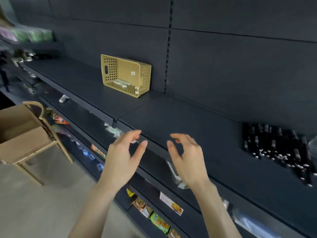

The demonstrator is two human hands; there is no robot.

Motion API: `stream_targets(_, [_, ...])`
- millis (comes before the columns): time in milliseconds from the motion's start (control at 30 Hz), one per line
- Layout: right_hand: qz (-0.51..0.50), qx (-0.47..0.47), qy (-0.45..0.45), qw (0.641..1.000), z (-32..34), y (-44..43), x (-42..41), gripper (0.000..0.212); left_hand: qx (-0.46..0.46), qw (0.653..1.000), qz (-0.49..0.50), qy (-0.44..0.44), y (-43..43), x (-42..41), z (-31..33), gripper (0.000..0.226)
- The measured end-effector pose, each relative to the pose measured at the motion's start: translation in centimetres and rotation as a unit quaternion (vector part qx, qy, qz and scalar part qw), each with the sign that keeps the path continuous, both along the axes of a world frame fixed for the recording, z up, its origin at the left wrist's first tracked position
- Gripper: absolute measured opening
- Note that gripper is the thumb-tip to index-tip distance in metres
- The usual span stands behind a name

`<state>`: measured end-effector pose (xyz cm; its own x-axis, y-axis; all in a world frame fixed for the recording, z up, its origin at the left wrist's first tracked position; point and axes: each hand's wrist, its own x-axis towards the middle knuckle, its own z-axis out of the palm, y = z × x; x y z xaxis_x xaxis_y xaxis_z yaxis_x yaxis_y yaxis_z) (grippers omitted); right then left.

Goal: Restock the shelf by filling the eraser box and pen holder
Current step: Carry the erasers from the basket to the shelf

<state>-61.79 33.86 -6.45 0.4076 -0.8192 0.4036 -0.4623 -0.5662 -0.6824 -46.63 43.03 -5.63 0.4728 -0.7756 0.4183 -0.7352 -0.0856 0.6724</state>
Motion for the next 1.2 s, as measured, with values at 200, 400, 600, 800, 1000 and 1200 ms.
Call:
stream_targets(200, [-0.022, 0.017, -0.013, 1.000, -0.2, -6.4, 8.0, 0.028, 0.022, 1.000, -0.019, 0.011, -6.6, 7.9, 0.0, 0.036])
stream_targets(400, [-0.009, 0.022, -0.008, 1.000, 0.6, -10.9, 16.6, 0.027, 0.026, 0.999, -0.017, 0.023, -11.4, 16.5, -0.2, 0.034])
stream_targets(600, [-0.017, 0.011, 0.002, 1.000, 0.4, -13.9, 25.8, 0.028, 0.018, 0.999, -0.029, 0.032, -14.9, 25.7, -0.9, 0.032])
stream_targets(800, [-0.074, 0.010, 0.011, 0.997, 0.0, -16.4, 34.9, 0.028, 0.030, 0.994, -0.099, 0.025, -19.7, 35.3, -1.6, 0.031])
stream_targets(1000, [-0.147, 0.032, 0.036, 0.988, -0.3, -18.8, 40.3, 0.028, 0.051, 0.984, -0.171, 0.007, -25.0, 41.3, -2.3, 0.029])
stream_targets(1200, [-0.216, 0.079, 0.102, 0.968, -0.3, -22.6, 42.6, 0.035, 0.095, 0.975, -0.194, -0.048, -31.3, 44.4, -2.3, 0.037])
